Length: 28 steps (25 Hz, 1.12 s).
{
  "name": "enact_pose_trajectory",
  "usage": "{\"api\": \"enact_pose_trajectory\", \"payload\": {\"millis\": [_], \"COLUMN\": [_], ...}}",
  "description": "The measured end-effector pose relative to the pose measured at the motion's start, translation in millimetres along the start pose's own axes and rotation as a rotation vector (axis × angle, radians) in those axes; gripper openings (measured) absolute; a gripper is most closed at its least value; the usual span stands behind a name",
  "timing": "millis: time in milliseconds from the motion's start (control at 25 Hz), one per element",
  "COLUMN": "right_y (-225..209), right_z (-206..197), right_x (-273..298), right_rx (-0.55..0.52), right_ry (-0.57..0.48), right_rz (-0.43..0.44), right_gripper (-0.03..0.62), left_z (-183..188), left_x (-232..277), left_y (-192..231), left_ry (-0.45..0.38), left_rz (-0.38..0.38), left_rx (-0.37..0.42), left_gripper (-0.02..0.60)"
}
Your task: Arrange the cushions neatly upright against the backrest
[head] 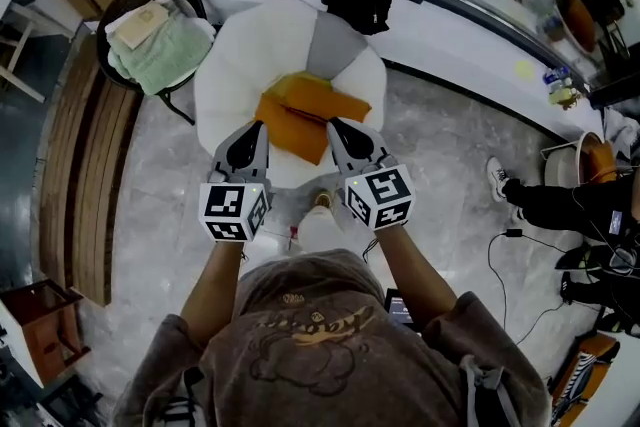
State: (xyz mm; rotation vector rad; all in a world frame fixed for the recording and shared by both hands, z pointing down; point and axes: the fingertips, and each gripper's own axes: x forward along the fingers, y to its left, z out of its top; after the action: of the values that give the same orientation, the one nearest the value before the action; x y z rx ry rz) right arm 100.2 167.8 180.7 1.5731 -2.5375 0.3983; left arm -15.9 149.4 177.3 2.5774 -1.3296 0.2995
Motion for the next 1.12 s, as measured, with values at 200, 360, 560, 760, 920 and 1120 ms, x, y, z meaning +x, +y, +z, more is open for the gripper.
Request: {"api": "enact_pose_trajectory", "payload": {"millis": [200, 360, 560, 760, 920, 1120], "right_y": [-31, -43, -49, -53, -53, -55], "right_z": [0, -2, -12, -17, -20, -31], "right_x": [25, 47, 79, 117, 144, 176], "right_rx": [0.002, -0.005, -0.014, -0.015, -0.03, -0.028], "right_ry": [0.024, 0.045, 0.074, 0.096, 0.099, 0.118], "right_rz": [0.043, 0.079, 0.111, 0.107, 0.099, 0.101], "right_gripper": [0.021, 0.021, 0.021, 0.021, 0.023, 0.023], "left_z": [-1, -7, -15, -18, -27, -46], "left_x": [34, 51, 73, 94, 107, 128], "left_y": [6, 20, 42, 65, 88, 119], "left_ry": [0.003, 0.011, 0.018, 0.021, 0.029, 0.059], "left_rz": [0.033, 0.065, 0.086, 0.077, 0.074, 0.071], "left_rx": [-0.012, -0.037, -0.056, -0.049, -0.046, -0.073], "left_gripper": [0.005, 0.005, 0.005, 0.005, 0.005, 0.005]}}
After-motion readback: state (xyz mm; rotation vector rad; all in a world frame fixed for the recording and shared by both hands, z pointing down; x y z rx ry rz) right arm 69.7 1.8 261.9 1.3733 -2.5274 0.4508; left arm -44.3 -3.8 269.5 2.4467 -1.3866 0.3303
